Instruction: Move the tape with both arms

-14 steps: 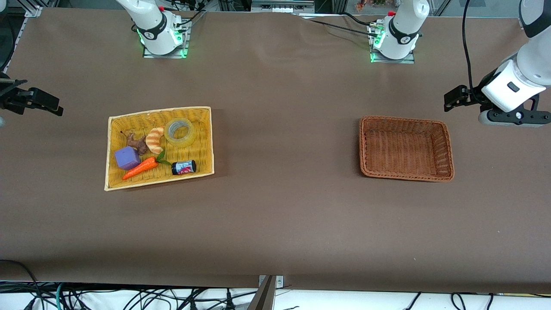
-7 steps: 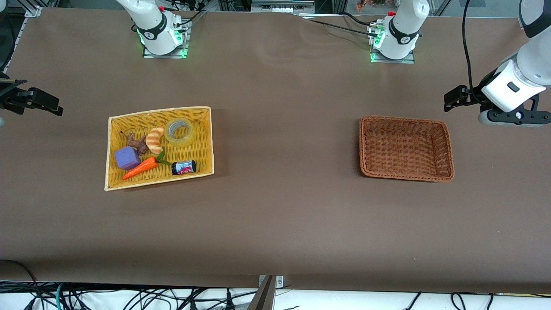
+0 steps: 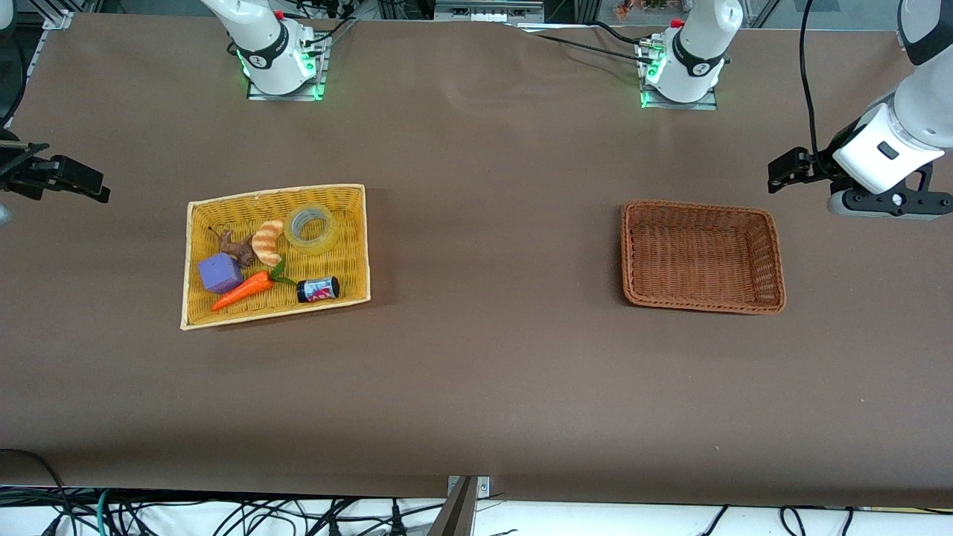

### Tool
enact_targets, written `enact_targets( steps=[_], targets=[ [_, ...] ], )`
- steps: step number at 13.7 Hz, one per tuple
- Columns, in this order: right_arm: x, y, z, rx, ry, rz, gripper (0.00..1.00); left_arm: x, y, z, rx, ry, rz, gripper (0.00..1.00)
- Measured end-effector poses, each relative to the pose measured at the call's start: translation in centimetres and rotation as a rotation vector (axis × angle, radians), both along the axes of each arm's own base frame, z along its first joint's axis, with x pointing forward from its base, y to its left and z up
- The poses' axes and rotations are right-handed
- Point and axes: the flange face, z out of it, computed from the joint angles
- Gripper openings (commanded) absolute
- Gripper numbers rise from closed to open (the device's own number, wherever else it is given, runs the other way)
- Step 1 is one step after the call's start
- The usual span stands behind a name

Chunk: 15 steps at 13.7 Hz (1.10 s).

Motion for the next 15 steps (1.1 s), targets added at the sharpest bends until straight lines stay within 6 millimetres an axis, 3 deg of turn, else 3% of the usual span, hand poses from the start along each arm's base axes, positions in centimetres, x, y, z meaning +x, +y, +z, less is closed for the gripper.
enact_targets(
  steps=[6, 8, 11, 15],
  targets=[
    [1.6, 0.2, -4.7, 0.008, 0.081, 0.006, 1.0, 0.0, 0.0, 0.0, 0.0, 0.001, 0.0, 1.0],
    [1.7, 1.3, -7.4, 0.012, 0.098, 0.021, 1.0, 0.0, 0.0, -0.1, 0.0, 0.001, 0.0, 1.0],
    [0.8, 5.9, -14.0, 0.01, 0.065, 0.002, 1.0, 0.0, 0.1, -0.1, 0.0, 0.002, 0.001, 1.0],
    [-4.3, 13.0, -20.5, -0.007, 0.031, -0.042, 1.0, 0.0, 0.1, -0.1, 0.0, 0.002, 0.002, 1.0]
  ],
)
